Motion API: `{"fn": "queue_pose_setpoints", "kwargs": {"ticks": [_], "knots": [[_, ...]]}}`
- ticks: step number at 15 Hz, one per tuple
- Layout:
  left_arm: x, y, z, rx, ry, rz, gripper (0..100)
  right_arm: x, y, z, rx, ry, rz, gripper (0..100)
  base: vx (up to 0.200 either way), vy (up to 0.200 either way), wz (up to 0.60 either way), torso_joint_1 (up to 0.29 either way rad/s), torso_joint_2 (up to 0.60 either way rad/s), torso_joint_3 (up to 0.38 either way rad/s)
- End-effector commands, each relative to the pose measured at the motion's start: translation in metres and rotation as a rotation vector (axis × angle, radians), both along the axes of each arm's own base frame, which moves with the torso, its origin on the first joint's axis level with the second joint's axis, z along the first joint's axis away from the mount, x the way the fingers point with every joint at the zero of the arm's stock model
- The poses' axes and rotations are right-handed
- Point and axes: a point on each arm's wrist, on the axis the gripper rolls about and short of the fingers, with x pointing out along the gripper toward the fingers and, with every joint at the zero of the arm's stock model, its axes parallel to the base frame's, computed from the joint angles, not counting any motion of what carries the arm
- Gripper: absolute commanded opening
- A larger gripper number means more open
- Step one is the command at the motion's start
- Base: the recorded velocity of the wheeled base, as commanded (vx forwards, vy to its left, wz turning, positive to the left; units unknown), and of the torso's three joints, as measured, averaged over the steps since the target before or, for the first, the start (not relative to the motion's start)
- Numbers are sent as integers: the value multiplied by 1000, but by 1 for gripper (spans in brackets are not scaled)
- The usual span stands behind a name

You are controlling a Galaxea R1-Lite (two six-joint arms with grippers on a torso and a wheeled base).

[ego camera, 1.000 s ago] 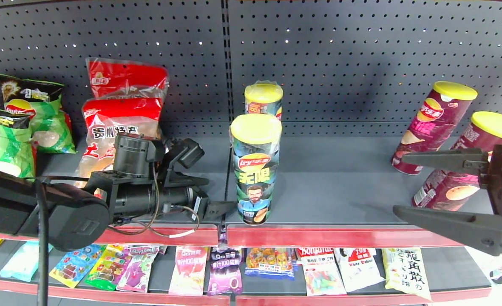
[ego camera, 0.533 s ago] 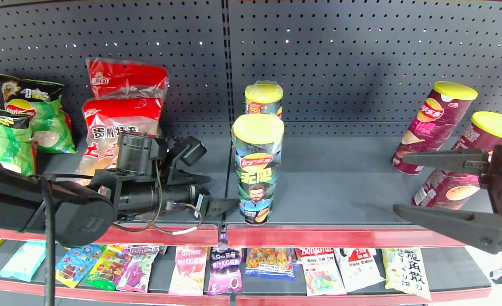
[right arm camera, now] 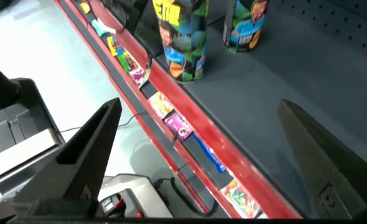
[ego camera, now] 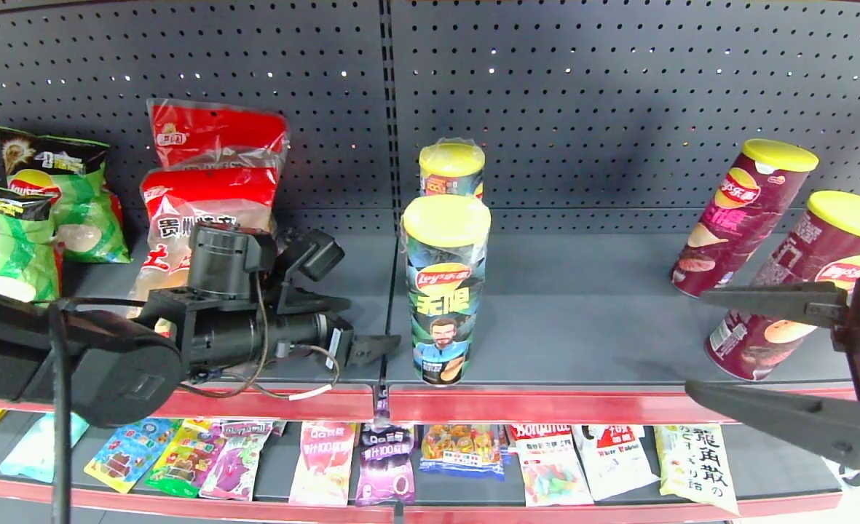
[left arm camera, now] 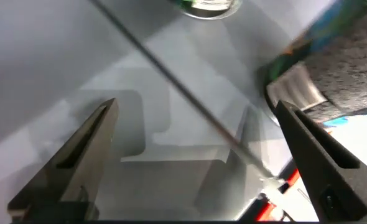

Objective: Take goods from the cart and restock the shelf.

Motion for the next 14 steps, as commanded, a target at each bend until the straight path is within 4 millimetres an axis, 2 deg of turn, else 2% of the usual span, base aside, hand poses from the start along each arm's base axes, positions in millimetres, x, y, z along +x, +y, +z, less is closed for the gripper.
{"fn": "queue_pose_setpoints", "kwargs": {"ticks": [1, 2, 3, 4, 5, 6, 7, 8, 10, 11, 13, 14], "knots": [[-18, 21, 21, -20, -56, 47, 100, -13, -8, -9, -1, 0, -8, 100, 0, 0, 0, 0, 0, 0], [-37, 32, 31, -25, -87, 72, 100, -25, -14, -17, -2, -1, -11, 100, 0, 0, 0, 0, 0, 0], [-65, 43, 38, -26, -113, 106, 100, -39, -21, -27, -1, -4, -16, 100, 0, 0, 0, 0, 0, 0], [-94, 55, 40, -33, -128, 137, 100, -52, -29, -36, 1, -13, -40, 100, 0, 0, 0, 0, 0, 0], [-109, 61, 39, -38, -134, 156, 100, -57, -33, -41, 3, -17, -54, 100, 0, 0, 0, 0, 0, 0], [-138, 73, 37, -47, -145, 203, 100, -67, -40, -50, 7, -27, -87, 100, 0, 0, 0, 0, 0, 0], [-177, 90, 30, -54, -143, 277, 100, -79, -49, -63, 5, -40, -166, 100, 0, 0, 0, 0, 0, 0], [-204, 102, 23, -56, -139, 331, 100, -87, -55, -70, -7, -37, -255, 100, 0, 0, 0, 0, 0, 0], [-247, 122, 13, -47, -152, 448, 100, -101, -65, -78, -57, -8, -512, 100, 0, 0, 0, 0, 0, 0], [-259, 127, 9, -36, -151, 467, 100, -105, -67, -79, -67, -10, -569, 100, 0, 0, 0, 0, 0, 0], [-308, 145, -15, -31, -136, 526, 100, -122, -71, -88, -96, -41, -746, 100, 0, 0, 0, 0, 0, 0], [-324, 149, -28, -54, -101, 615, 100, -133, -72, -98, -125, -20, -817, 100, 0, 0, 0, 0, 0, 0]]}}
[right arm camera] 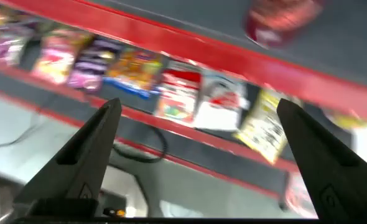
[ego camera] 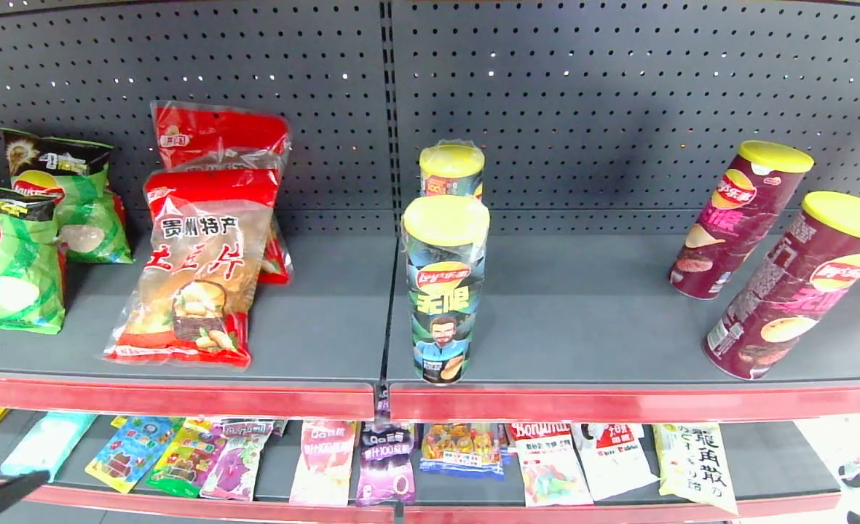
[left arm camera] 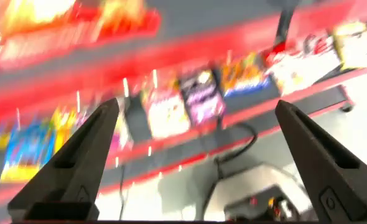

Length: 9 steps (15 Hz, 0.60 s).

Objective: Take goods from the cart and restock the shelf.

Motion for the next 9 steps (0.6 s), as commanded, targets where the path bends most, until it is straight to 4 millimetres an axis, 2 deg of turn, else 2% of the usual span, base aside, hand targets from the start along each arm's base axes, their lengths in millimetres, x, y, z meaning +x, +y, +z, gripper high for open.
{"fn": "queue_pose_setpoints", "kwargs": {"ticks": [1, 5, 7, 9], "knots": [[-75, 24, -43, -78, -61, 222, 100, -29, -3, -17, -35, -27, -150, 100, 0, 0, 0, 0, 0, 0], [-78, 21, -46, -114, -61, 424, 100, -43, -3, -41, -48, 2, -191, 100, 0, 0, 0, 0, 0, 0], [-75, 20, -47, -137, -94, 435, 100, -58, -3, -65, -25, -114, -176, 100, 0, 0, 0, 0, 0, 0], [-55, 17, -54, -187, -298, 401, 100, -62, -4, -69, -1, -177, -181, 100, 0, 0, 0, 0, 0, 0]]}}
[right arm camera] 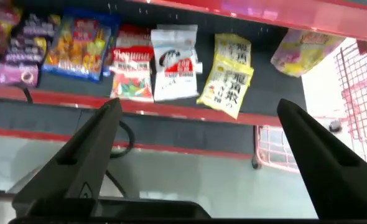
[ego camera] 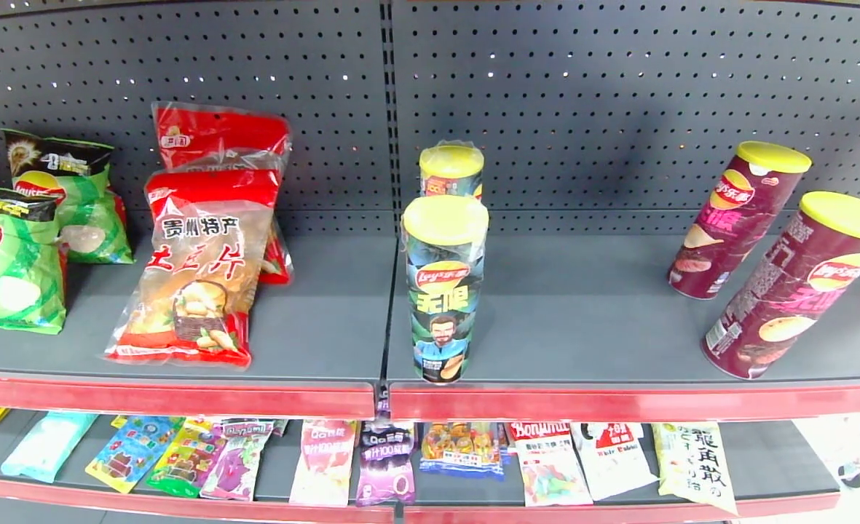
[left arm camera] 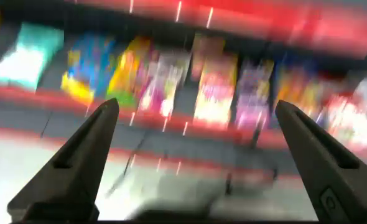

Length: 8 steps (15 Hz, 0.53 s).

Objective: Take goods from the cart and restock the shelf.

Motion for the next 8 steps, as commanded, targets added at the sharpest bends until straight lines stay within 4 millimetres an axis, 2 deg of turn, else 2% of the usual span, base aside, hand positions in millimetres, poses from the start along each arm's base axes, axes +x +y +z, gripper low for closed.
{"fn": "queue_pose_setpoints", "kwargs": {"ticks": [1, 2, 4, 6, 8], "knots": [[14, -2, -21, 23, -90, -21, 100, -8, -1, -14, 11, -130, -4, 100, 0, 0, 0, 0, 0, 0], [17, -4, -28, 61, -118, -112, 100, 3, -1, -16, 52, -251, -21, 100, 0, 0, 0, 0, 0, 0], [17, -6, -29, 98, -115, -185, 100, 11, 0, -22, 125, -335, 14, 100, 0, 0, 0, 0, 0, 0], [17, -6, -30, 110, -110, -193, 100, 10, 0, -23, 149, -335, 14, 100, 0, 0, 0, 0, 0, 0], [16, -6, -32, 165, -72, -110, 100, 10, 0, -23, 148, -335, 14, 100, 0, 0, 0, 0, 0, 0]]}}
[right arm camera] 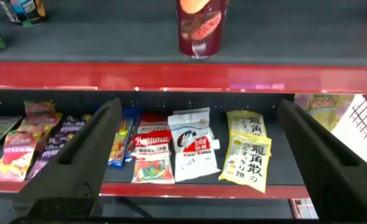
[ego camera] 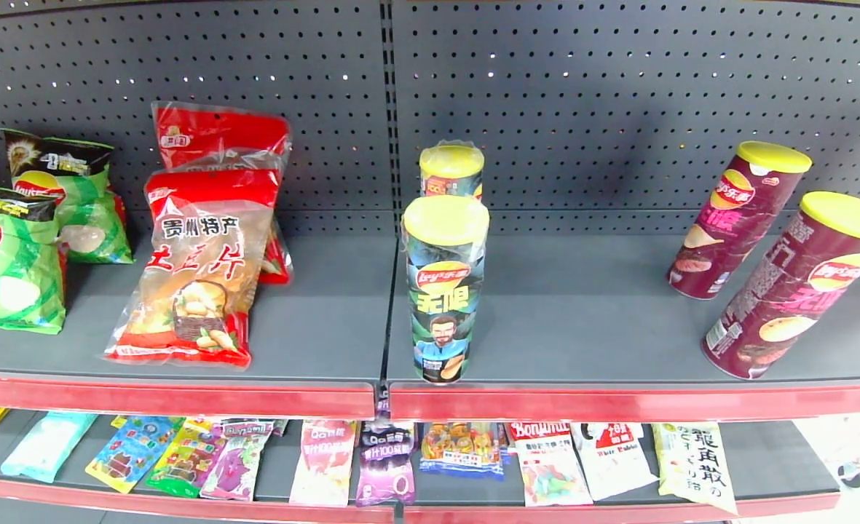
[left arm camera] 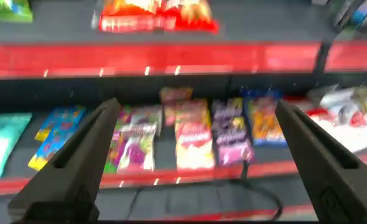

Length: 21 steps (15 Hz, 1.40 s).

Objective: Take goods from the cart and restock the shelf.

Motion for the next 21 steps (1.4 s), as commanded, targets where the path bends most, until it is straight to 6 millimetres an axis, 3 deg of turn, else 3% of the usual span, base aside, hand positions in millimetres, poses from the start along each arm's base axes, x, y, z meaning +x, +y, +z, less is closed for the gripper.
{"fn": "queue_pose_setpoints", "kwargs": {"ticks": [1, 3, 5, 9, 21], "knots": [[-1, -2, 0, 29, -7, 158, 100, 0, 0, -2, 3, 5, 0, 100, 0, 0, 0, 0, 0, 0], [-1, -2, 0, 12, -18, 170, 100, 0, 0, -2, 11, 5, -12, 100, 0, 0, 0, 0, 0, 0], [-6, -2, -2, 4, -83, 56, 100, 1, -1, -1, 8, 18, -66, 100, 0, 0, 0, 0, 0, 0], [-7, -2, -2, 4, -92, 96, 100, 1, 2, -3, -2, 3, 90, 100, 0, 0, 0, 0, 0, 0], [-7, -1, -2, 12, -94, 102, 100, 2, 0, -9, 9, 28, 18, 100, 0, 0, 0, 0, 0, 0]]}}
